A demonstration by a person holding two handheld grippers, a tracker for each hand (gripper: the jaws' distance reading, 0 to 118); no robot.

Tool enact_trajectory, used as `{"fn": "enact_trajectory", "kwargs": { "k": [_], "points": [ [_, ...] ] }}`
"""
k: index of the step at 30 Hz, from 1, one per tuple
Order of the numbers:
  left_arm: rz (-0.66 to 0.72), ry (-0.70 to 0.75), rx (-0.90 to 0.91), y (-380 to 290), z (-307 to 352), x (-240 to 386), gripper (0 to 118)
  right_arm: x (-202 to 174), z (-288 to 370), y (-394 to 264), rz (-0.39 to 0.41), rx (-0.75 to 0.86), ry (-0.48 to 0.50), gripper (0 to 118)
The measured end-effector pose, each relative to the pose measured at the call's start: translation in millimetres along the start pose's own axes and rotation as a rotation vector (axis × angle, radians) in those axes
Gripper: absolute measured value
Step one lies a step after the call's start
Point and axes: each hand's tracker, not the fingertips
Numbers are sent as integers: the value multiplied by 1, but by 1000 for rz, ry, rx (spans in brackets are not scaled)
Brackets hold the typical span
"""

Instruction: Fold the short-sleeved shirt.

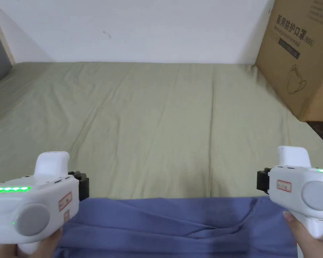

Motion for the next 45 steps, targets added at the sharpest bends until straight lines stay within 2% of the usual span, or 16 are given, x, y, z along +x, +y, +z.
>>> {"fn": "enact_trajectory", "kwargs": {
  "k": [6, 9, 13, 17, 20, 24, 29, 32, 35, 37, 38, 39, 40, 41, 42, 45],
  "points": [
    [32, -49, -10, 5, -8, -2, 0, -12, 2, -1, 31, -12, 25, 2],
    [173, -176, -46, 7, -9, -30, 0, -13, 5, -1, 51, -19, 47, 2],
    [431, -486, -133, -3, -14, -99, 0, -12, 7, -3, 71, -53, 61, 2],
    [588, -579, -188, -27, -23, -161, 1, -5, 12, -2, 11, -123, 116, 2],
    [612, -521, -253, -45, -33, -183, 35, -5, 12, -3, 12, -140, 92, 2],
    [611, -561, -340, -73, -61, -192, 118, -5, 11, -5, -6, -174, 71, 2],
    [831, -734, -314, -111, -104, -196, 118, -12, 14, -7, -13, -198, 50, 2],
    [947, -960, -269, -114, -119, -193, 118, -16, 14, -7, 4, -215, 38, 2],
    [945, -1031, -353, -118, -136, -176, 117, -19, 11, -8, 5, -219, 36, 2],
    [902, -1011, -348, -118, -141, -175, 94, -21, 6, -7, -3, -226, 46, 2],
    [889, -973, -362, -121, -145, -177, 66, -23, 3, -8, -10, -238, 54, 2],
    [881, -893, -394, -124, -147, -178, 8, -25, 1, -8, -16, -245, 66, 2],
    [834, -725, -446, -127, -149, -177, 6, -27, 0, -8, -19, -249, 75, 2],
    [782, -683, -449, -132, -151, -179, 6, -29, -2, -7, -16, -253, 75, 2],
    [826, -798, -376, -121, -141, -173, 6, -32, -2, -6, -9, -256, 75, 2],
    [710, -658, -372, -109, -129, -163, 6, -37, -1, -3, 11, -251, 89, 2]
  ]
}}
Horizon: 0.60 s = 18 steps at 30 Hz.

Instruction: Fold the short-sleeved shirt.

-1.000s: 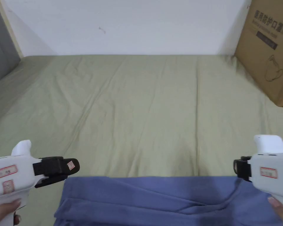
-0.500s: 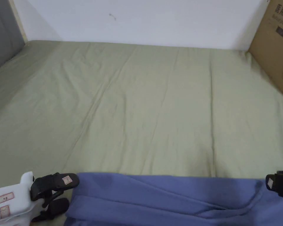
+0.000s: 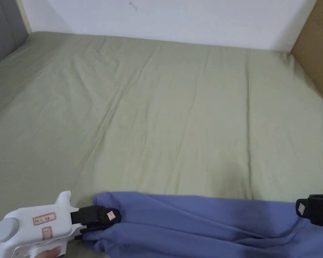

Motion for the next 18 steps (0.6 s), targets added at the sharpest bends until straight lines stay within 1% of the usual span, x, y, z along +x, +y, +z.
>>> {"fn": "enact_trajectory", "kwargs": {
  "k": [3, 4, 5, 6, 8, 9, 10, 11, 13, 15, 18],
  "points": [
    [-94, 132, 56, -8, 14, 30, 6, -1, 3, 2, 7, 10, 10, 2],
    [-142, 161, 80, -9, 24, 40, 6, 0, 4, 3, 7, 15, 16, 2],
    [-222, 232, 120, -12, 35, 53, 6, 1, 5, 3, 7, 19, 26, 2],
    [-291, 340, 160, -16, 42, 66, 6, 1, 6, 2, 7, 21, 31, 2],
    [-422, 614, 285, -20, 66, 86, 6, 5, 7, 0, 10, 26, 36, 2],
    [-435, 672, 329, -20, 76, 88, 6, 6, 7, -1, 11, 26, 37, 2],
    [-418, 693, 368, -20, 83, 91, 6, 8, 8, -2, 11, 26, 40, 2],
    [-392, 673, 381, -20, 89, 94, 6, 11, 8, -4, 8, 26, 44, 2],
    [-361, 600, 350, -20, 88, 102, 6, 16, 9, -8, -5, 29, 53, 2],
    [-384, 564, 305, -20, 71, 113, 6, 22, 10, -10, -27, 36, 64, 2],
    [-406, 421, 196, -30, 26, 141, 7, 30, 13, -15, -55, 44, 83, 2]
  ]
}}
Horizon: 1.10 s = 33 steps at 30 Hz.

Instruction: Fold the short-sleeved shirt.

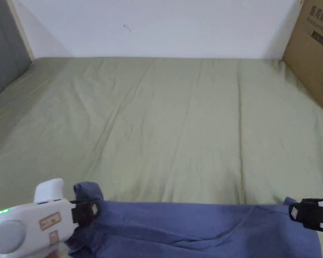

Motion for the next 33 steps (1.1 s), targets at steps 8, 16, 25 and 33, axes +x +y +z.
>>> {"fn": "enact_trajectory", "kwargs": {
  "k": [8, 16, 25, 33],
  "points": [
    [-60, -249, -308, -25, -118, 113, 54, 14, 13, -10, -15, 1, 11, 2],
    [-26, -308, -324, -23, -116, 116, 113, 22, 17, -11, -32, 7, 6, 2],
    [-21, -152, -119, -13, -65, 67, 0, 18, 7, -3, -33, 15, 42, 2],
    [-88, -287, -410, -66, -133, 124, 0, 21, 7, -5, -31, 10, 50, 2]
  ]
}}
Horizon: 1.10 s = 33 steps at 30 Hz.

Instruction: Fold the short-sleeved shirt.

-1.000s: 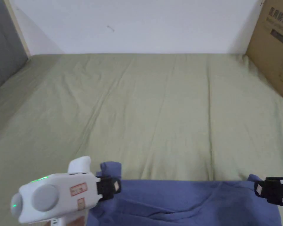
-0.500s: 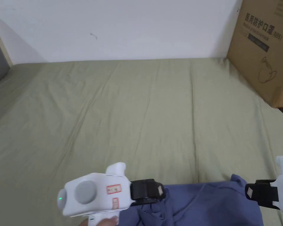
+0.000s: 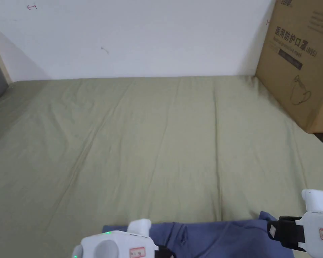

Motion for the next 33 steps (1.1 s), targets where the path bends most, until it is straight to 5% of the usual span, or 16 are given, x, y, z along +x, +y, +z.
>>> {"fn": "enact_trajectory", "kwargs": {
  "k": [7, 12, 20, 22, 23, 24, 25, 31, 33],
  "points": [
    [-63, -99, -88, -10, -43, 43, 0, 9, 8, -4, -18, 6, -21, 2],
    [-83, -170, 11, -5, 3, 28, 0, 9, 12, -5, -17, 16, -21, 2],
    [216, -317, 278, -2, 137, -107, 0, 8, 6, -4, -18, 9, -16, 2],
    [212, -289, 288, -4, 152, -130, 21, 4, 9, -3, 4, 27, -25, 2],
    [224, -269, 277, -5, 152, -139, 54, 3, 10, -1, 10, 31, -25, 2],
    [254, -242, 249, -7, 151, -148, 106, 2, 11, 1, 14, 30, -25, 2],
    [269, -234, 235, -9, 149, -157, 118, 1, 13, 3, 16, 31, -26, 2],
    [409, -347, 224, -11, 95, -191, 118, 2, 23, 11, 21, 43, -56, 2],
    [398, -497, 208, -8, 72, -180, 118, 2, 26, 12, 20, 44, -64, 2]
  ]
}}
